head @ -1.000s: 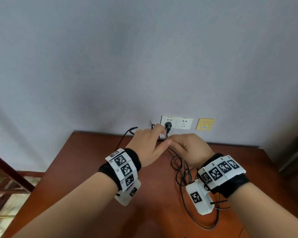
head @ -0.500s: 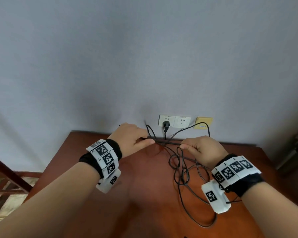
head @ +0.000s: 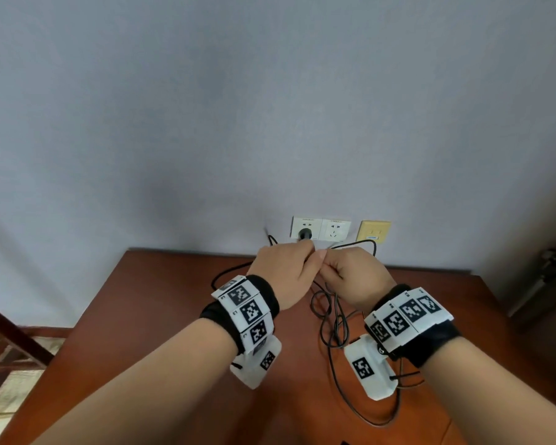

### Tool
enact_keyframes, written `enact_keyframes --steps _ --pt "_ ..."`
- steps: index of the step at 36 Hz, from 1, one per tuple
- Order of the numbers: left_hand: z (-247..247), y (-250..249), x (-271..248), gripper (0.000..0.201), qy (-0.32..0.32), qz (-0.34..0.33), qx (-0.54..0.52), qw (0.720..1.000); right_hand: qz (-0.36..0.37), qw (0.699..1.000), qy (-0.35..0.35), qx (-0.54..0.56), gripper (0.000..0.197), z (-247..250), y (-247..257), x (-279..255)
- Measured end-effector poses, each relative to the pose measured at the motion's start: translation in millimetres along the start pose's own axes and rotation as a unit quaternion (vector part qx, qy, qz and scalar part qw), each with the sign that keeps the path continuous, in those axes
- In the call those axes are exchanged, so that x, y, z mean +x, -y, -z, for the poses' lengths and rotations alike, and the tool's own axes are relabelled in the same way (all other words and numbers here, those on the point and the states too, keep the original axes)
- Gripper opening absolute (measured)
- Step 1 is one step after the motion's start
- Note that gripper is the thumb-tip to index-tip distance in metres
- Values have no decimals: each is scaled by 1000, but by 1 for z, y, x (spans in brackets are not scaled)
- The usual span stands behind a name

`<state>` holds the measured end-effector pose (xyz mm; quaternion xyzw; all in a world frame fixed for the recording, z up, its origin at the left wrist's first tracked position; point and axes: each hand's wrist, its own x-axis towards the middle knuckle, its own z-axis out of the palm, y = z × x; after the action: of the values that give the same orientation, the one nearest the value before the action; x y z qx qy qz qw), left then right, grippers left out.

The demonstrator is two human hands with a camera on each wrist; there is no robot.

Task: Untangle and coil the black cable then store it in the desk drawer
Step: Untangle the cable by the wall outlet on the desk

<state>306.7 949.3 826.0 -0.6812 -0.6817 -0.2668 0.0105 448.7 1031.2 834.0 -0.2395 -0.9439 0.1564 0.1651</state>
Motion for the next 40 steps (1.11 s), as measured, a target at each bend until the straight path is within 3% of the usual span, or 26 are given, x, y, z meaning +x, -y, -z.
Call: enact_keyframes --steps 2,4,9,15,19,25,31,40 --pt "3 5 -1 43 -3 -48 35 998 11 1000 9 2 31 2 -2 -3" --pt "6 13 -2 44 5 -89 63 994 29 999 11 -9 40 4 -7 -5" --pt "11 38 -8 54 42 -118 103 987 48 997 20 -53 53 7 -22 -14" --pt "23 59 -14 55 51 -100 122 986 19 998 34 -55 48 10 -37 -25" --pt "26 69 -18 58 71 -102 131 984 15 996 46 -76 61 8 -47 -30" --pt "22 72 -15 63 49 -37 107 992 7 997 15 -75 55 10 -36 -23" --pt "11 44 -10 39 31 -30 79 996 0 999 -3 -42 36 -1 -21 -16" --pt "0 14 -14 35 -19 -64 34 997 18 999 -22 -27 37 -9 -10 -8"
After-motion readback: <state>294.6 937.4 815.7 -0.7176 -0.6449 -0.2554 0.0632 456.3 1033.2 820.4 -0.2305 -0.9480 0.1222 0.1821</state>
